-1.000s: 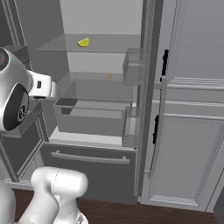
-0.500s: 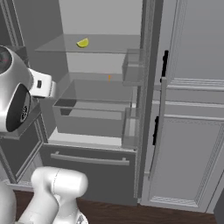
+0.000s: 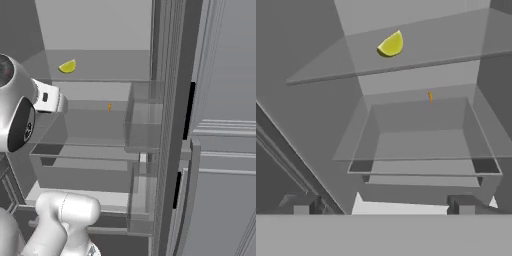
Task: Grab a lemon wedge from the fridge and one ice cube from the ice bowl, and put them in the glass of lemonade.
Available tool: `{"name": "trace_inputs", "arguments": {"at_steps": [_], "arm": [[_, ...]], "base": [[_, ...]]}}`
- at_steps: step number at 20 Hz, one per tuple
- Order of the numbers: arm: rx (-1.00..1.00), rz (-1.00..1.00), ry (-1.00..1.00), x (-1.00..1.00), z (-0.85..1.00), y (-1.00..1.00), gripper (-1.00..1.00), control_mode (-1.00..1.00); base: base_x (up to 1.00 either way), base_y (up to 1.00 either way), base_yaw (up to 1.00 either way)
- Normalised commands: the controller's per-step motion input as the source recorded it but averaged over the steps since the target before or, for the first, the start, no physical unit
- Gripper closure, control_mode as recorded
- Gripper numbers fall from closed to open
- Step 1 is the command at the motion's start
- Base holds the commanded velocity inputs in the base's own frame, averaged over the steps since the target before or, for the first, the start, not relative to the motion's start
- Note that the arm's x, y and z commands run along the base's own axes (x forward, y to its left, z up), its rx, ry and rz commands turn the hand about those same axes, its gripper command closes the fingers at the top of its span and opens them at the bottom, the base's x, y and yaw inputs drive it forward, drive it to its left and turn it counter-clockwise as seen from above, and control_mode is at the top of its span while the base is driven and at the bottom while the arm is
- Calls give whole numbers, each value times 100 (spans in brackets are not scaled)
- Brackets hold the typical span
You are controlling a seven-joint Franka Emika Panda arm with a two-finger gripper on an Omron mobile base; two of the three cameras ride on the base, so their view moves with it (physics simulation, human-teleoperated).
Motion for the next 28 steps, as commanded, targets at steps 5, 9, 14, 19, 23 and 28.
{"name": "trace_inputs", "arguments": {"at_steps": [5,9,14,19,23,28], "arm": [[0,-1,-4,12,0,12,-100,-100],[1,-8,-13,36,7,50,-100,-100],[10,0,-19,5,27,8,-100,-100],[-17,0,0,96,95,40,-100,-100],[-27,0,17,100,49,36,-100,-100],[-6,0,11,90,-55,0,-100,-100]], "base": [[8,0,-3],[0,0,0],[0,0,0],[0,0,0],[0,0,0],[0,0,0]]}}
